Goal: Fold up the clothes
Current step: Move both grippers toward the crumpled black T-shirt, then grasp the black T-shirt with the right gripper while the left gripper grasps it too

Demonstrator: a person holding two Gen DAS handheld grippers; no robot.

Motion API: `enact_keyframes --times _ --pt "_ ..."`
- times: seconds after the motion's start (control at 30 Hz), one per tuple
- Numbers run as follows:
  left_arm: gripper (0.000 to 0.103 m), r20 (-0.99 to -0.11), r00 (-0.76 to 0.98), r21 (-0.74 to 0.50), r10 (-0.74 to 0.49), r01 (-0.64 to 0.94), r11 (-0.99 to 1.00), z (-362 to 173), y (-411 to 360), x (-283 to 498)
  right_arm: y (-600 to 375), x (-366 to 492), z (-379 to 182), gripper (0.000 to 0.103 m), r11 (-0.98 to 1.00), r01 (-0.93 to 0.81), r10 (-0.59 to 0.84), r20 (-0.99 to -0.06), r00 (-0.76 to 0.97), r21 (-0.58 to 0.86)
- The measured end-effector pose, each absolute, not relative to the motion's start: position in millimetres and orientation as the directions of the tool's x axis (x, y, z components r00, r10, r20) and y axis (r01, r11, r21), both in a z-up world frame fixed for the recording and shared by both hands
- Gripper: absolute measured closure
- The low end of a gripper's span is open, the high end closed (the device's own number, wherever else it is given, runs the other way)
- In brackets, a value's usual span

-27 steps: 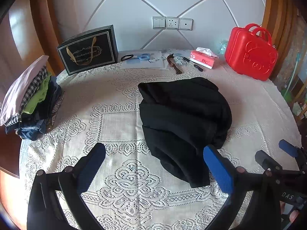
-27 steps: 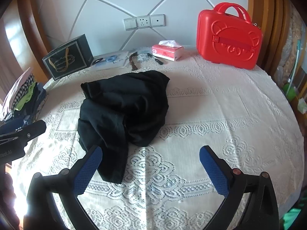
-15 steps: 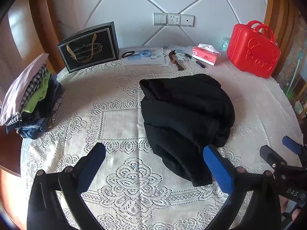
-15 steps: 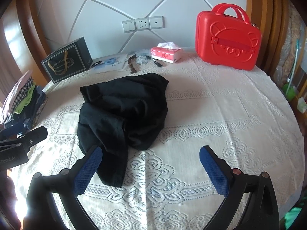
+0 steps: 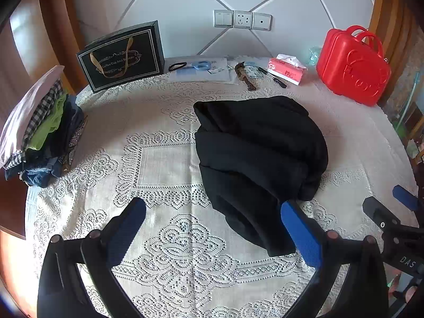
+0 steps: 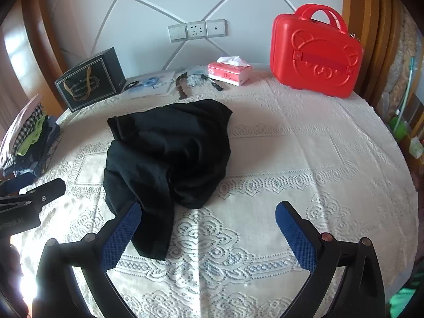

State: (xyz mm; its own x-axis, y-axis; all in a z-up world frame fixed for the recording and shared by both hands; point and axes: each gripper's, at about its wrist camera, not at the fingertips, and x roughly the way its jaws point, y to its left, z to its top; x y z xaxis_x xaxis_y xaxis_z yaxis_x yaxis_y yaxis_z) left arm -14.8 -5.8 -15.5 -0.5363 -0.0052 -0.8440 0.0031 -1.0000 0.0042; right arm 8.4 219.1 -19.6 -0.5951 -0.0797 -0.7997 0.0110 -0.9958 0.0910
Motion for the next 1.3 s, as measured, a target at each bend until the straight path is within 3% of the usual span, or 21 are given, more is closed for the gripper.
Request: enact_keyframes --times 0.4,0.6,0.8,0.97,1.0,1.03,1.07,1.13,1.3 --pt "0.000 -0.879 -0.477 -0.032 0.019 0.019 -0.999 -37 -13 -30 227 -4 -32 0.000 -0.988 -0.013 -0.121 -0.818 -0.562 0.155" --pt "0.000 -0.908 -0.416 -0.080 0.054 0.044 -0.996 -64 -23 -55 241 -22 -59 0.000 -0.980 -0.111 -0.093 -0.870 -0.485 0.166" --pt "0.000 -0.905 -0.412 -0.139 0.102 0.060 -0.989 -93 -23 -98 249 -43 -78 0.000 -0.970 -0.089 -0.155 -0.864 -0.479 0.224" --pt "0.000 -0.917 -0.392 -0.104 0.080 0.042 -0.994 -129 -11 -130 251 -74 -100 0.001 -0.956 -0.107 -0.210 -0.893 -0.398 0.272" --pt "0.002 -0.925 -0.371 -0.111 0.086 0.047 -0.993 -139 -10 -133 251 -79 -103 0.004 -0.954 -0.116 -0.213 -0.896 -0.391 0.277" --pt "0.002 -0.931 -0.351 -0.127 0.098 0.061 -0.990 -148 -11 -135 251 -85 -107 0.020 -0.951 -0.126 -0.214 -0.898 -0.385 0.281" --pt "0.002 -0.934 -0.337 -0.151 0.116 0.079 -0.985 -155 -13 -136 250 -91 -112 0.043 -0.946 -0.135 -0.226 -0.899 -0.375 0.294" --pt "0.002 -0.930 -0.347 -0.165 0.122 0.096 -0.982 -160 -13 -134 247 -104 -123 0.059 -0.936 -0.147 -0.252 -0.901 -0.354 0.320" --pt "0.000 -0.935 -0.347 -0.090 0.067 0.050 -0.995 -164 -2 -134 234 -121 -140 0.058 -0.934 -0.137 -0.272 -0.906 -0.326 0.329"
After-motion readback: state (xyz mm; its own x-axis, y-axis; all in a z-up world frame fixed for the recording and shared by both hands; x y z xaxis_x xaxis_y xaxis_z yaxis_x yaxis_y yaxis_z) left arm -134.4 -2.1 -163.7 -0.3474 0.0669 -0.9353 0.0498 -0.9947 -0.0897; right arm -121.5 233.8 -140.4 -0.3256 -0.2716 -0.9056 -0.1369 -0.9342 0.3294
